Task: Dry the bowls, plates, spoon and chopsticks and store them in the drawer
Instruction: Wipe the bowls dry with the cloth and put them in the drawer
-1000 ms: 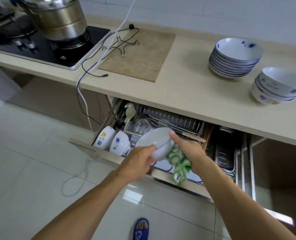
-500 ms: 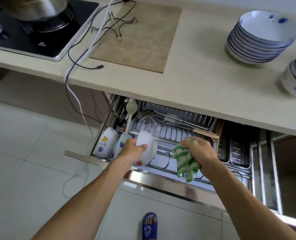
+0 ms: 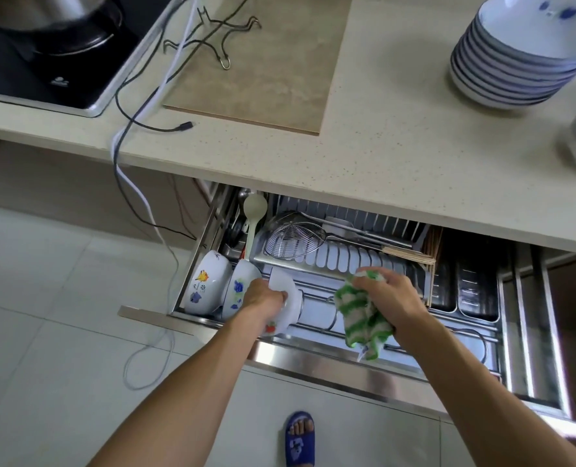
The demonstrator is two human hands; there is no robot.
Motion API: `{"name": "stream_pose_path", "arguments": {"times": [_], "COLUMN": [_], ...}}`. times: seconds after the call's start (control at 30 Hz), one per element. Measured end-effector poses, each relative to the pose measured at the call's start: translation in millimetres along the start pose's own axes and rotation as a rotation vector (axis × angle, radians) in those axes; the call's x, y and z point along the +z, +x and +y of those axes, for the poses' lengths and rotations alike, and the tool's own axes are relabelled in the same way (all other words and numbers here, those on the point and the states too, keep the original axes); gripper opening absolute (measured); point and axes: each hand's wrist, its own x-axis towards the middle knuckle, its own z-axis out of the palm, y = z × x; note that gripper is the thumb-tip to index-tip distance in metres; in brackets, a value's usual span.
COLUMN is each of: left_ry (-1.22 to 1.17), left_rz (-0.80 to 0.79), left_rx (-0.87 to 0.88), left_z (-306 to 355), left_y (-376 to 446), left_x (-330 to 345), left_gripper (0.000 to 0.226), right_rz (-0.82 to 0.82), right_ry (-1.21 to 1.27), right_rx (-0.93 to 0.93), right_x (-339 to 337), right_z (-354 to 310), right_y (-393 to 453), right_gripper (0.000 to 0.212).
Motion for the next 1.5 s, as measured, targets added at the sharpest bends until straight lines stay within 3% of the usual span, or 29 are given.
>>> {"name": "stream_pose_path", "arguments": {"times": [0.4,0.5,0.6,0.7,0.8,0.93,1.17,1.5], "left_ry": [0.045,0.165,0.488,0.870,1.056,1.145,1.127,1.100], "left_rz": [0.030,0.042,0.113,0.131,0.177,0.234,0.212,0.080], "left_rx": [-0.034,0.033,0.249,0.616,0.926,1.152,1.396,1.640], "left_z": [1,5,13,27,52,89,143,198], "left_y": [15,1,-32,-70,-105,-150,-245,-404], "left_x": [8,8,11,24,47,87,196,430], "left_gripper": [0.043,0.045,0.052,0.054,0.050,0.045,0.050,0.062], "right_rz": [0.016,0.014,0.008,0.057,0.148,0.285,0.564,0.845], "right_ry": [-0.020,-0.019,-0.016,-0.038,-0.008,-0.061,-0.037,0.106], "right_rx": [0.007,0.007,-0.005,-0.050,-0.096,-0.183,-0.344,-0.345], "right_x": [-17,-23,-31,-44,-70,-121,-255,-503], "right_z": [16,18,19,16,14,15,39,135], "right_y": [0,-2,-8,-19,-37,-69,-133,-219], "right_gripper": [0.022,0.025,0.030,0.040,0.046,0.037,0.026,0.025]}}
